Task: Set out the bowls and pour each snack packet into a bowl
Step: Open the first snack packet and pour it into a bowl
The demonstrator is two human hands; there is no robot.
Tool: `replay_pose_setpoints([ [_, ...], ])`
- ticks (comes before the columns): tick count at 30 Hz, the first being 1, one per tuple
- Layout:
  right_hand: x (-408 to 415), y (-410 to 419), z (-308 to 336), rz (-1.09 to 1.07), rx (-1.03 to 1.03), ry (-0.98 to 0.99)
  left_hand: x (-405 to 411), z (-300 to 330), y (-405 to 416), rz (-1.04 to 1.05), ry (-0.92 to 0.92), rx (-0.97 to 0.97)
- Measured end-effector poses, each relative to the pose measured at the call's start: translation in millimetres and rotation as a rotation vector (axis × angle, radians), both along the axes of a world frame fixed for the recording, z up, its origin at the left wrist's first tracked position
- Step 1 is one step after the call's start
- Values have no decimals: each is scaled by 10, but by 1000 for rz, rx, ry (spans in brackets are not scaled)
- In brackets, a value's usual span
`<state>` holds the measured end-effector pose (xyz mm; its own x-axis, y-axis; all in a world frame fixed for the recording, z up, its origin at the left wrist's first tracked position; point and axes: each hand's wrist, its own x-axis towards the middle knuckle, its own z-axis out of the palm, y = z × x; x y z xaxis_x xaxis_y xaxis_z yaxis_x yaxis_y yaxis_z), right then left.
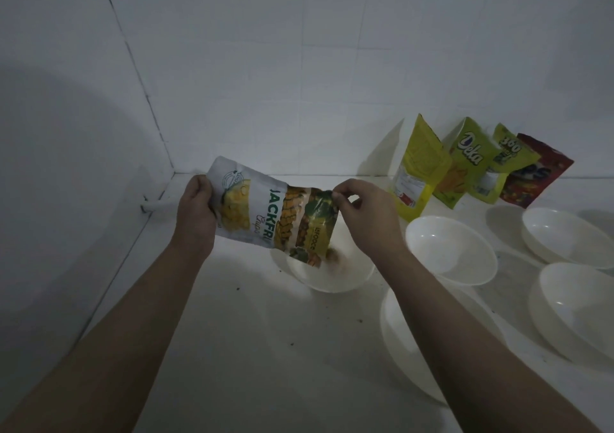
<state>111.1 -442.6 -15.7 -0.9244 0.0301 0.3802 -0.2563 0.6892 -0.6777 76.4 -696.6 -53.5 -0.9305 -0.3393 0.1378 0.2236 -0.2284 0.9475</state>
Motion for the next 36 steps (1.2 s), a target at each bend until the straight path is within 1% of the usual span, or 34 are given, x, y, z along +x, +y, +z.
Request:
replay_pose_setpoints([
  [5, -6, -36, -5, -6, -25, 24, 31, 33, 13, 38, -37, 55],
  [10, 4, -49, 11, -8, -33, 7, 54, 33, 30, 69, -94, 94],
  [17, 30, -44, 38, -42, -55, 69, 29, 149, 69, 101, -74, 86],
  [21, 26, -50, 25, -25, -94, 43, 19, 128, 42, 111, -84, 77],
  [24, 23, -76, 52, -9, -74, 47, 18, 128, 32, 127, -82, 95],
  [31, 32, -118, 25, -11, -102, 61, 13, 148, 31, 168, -73, 132],
  [36, 44, -97, 10, 6, -90, 37, 34, 161, 70, 187, -75, 133],
])
